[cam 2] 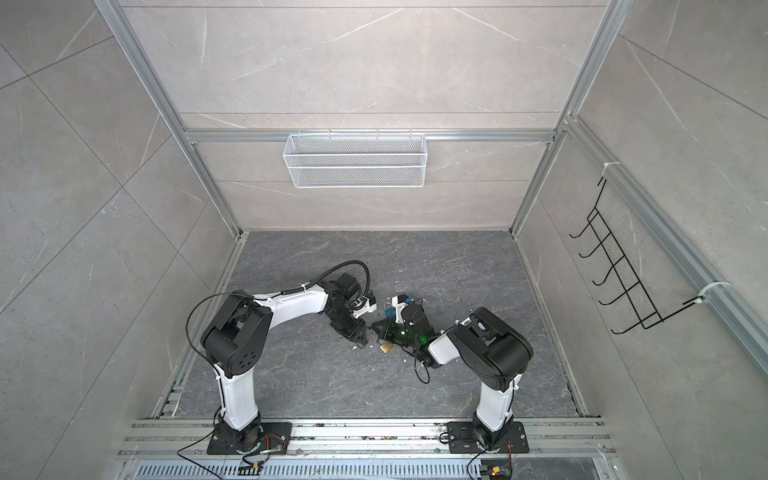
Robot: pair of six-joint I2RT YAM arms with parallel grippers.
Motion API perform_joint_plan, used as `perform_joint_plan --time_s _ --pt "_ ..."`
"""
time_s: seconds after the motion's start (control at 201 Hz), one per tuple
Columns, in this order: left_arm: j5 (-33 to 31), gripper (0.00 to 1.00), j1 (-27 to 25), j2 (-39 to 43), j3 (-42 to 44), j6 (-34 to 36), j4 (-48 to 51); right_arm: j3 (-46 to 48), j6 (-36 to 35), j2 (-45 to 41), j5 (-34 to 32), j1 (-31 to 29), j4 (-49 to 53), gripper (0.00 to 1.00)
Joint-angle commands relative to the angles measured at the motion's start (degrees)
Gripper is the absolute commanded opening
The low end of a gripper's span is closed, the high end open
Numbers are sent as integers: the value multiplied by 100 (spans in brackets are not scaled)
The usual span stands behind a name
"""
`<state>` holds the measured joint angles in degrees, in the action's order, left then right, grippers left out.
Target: Lock with the key
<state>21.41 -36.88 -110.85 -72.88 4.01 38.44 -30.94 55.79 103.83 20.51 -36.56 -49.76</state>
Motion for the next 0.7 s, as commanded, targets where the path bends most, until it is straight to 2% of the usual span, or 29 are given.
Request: perform_joint_plan --time_s 0.0,0.189,0.209,0.274,0.294,0.328,0.338,0.353,0.368,0.572,0.692 --pt "-484 35 99 107 -204 75 -14 47 73 84 -91 -53 -183 0" --pt "-501 39 146 124 -342 39 27 -13 90 205 -92 -94 -182 0" --pt "-514 48 146 140 -341 27 6 -32 90 223 -91 -97 -177 0" --pt "-528 51 146 182 -345 58 -20 -61 112 258 -104 -113 -183 0" --pt "-537 59 146 193 -348 85 -16 -68 116 253 -110 -120 -183 0" --pt "-569 61 146 214 -365 93 -13 -80 116 256 -124 -130 -176 0" --pt "-586 66 146 226 -360 98 -14 -80 116 258 -126 -134 -171 0" --pt "-608 80 142 241 -369 99 -14 -79 116 257 -134 -136 -166 0" --pt "-624 84 146 251 -375 98 -17 -79 116 252 -140 -147 -162 0" --pt "-798 84 146 591 -308 79 -195 -149 116 238 -179 -159 -88 0" --pt "-1218 83 142 1056 -34 -125 -622 -211 91 218 -184 -168 37 0"
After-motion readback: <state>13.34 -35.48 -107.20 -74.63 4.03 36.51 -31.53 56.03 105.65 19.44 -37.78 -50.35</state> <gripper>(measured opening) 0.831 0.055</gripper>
